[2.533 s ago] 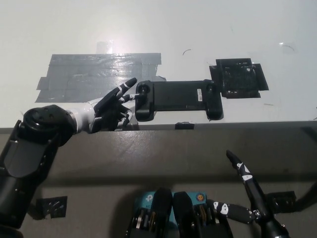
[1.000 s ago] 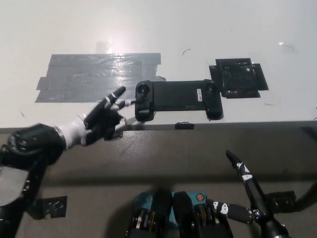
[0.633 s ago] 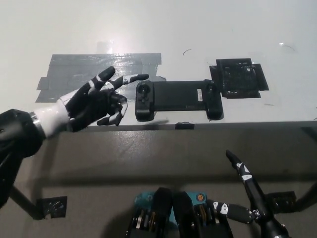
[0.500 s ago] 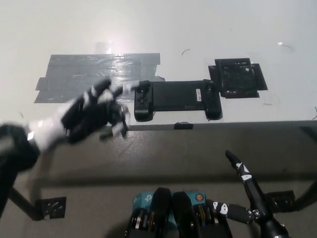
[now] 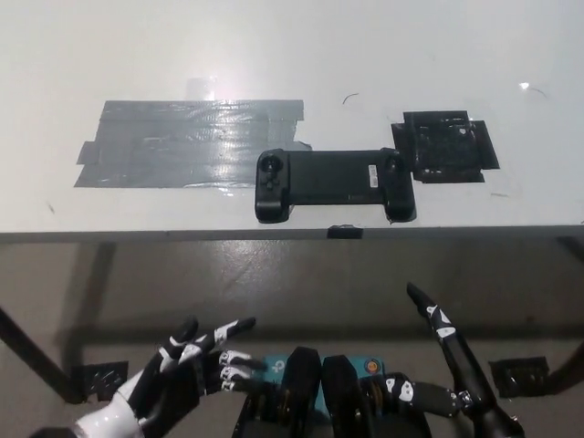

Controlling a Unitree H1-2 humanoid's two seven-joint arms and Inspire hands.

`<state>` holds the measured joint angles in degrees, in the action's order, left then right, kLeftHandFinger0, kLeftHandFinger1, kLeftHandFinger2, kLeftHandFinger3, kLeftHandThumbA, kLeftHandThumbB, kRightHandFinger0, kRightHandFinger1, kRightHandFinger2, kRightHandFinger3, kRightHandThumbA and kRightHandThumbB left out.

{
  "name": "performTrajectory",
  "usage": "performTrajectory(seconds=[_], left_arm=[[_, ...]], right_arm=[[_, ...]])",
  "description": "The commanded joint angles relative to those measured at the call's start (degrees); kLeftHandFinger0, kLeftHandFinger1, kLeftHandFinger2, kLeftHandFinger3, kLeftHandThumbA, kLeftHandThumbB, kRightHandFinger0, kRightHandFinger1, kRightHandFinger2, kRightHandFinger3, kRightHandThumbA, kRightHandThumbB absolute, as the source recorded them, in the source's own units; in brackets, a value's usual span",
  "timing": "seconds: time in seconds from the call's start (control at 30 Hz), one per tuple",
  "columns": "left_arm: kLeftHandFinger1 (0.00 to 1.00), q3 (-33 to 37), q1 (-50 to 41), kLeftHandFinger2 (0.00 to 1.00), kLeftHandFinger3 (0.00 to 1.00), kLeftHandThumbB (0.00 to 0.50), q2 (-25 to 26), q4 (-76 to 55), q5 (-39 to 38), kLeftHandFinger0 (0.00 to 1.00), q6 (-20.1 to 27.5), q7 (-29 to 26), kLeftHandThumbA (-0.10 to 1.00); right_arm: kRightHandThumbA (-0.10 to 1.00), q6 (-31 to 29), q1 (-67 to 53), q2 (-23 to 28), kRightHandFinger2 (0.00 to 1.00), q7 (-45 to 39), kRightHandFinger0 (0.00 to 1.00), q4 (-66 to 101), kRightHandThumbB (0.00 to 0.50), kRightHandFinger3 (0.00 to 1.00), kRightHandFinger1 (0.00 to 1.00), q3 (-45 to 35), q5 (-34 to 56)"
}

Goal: A controller is being placed at the center of the desk near the left hand and the robot uses its left hand's index finger to press a button at the left area of the controller

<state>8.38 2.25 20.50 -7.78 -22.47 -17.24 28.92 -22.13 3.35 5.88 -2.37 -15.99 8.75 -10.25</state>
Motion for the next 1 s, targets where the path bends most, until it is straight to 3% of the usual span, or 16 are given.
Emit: performTrajectory(seconds=[0.0,0.27,0.47,0.67,0.8,0.97], left_arm=[[1.00,-2.84,-0.80,1.00,1.00,0.331,-2.44,6.41,8.80,1.00,17.08,-5.16,1.00],[1.00,-2.87,-0.59,1.00,1.00,0.356,-3.49,11.59,11.16,1.00,20.57,-5.43,1.00],[1.00,-3.63,-1.79,1.00,1.00,0.352,-4.26,13.04,13.46,1.00,23.77,-7.32,1.00],[1.00,-5.06,-3.59,1.00,1.00,0.274,-7.24,13.41,17.36,1.00,29.01,-11.83,1.00],[1.00,-6.53,-4.99,1.00,1.00,0.291,-9.82,13.33,20.39,1.00,31.94,-15.32,1.00],[1.00,-7.54,-6.40,1.00,1.00,0.275,-12.39,13.42,23.00,1.00,35.91,-17.86,1.00]], right_arm=[[1.00,-2.03,-0.62,-0.62,1.00,-0.14,1.00,0.77,0.284,1.00,1.00,0.57,-0.03],[1.00,-1.80,-0.90,-0.38,1.00,-0.75,1.00,1.02,0.312,1.00,1.00,0.80,0.22],[1.00,-3.36,-2.21,-0.10,1.00,-0.53,1.00,0.75,0.303,1.00,1.00,1.03,0.18],[1.00,-3.90,-3.84,0.11,1.00,-0.58,1.00,0.76,0.314,1.00,1.00,1.00,0.71],[1.00,-4.38,-4.98,0.08,1.00,-0.33,1.00,0.63,0.309,1.00,1.00,0.98,0.58],[1.00,-4.80,-6.33,0.22,1.00,-0.14,1.00,0.08,0.301,1.00,1.00,1.11,0.94]])
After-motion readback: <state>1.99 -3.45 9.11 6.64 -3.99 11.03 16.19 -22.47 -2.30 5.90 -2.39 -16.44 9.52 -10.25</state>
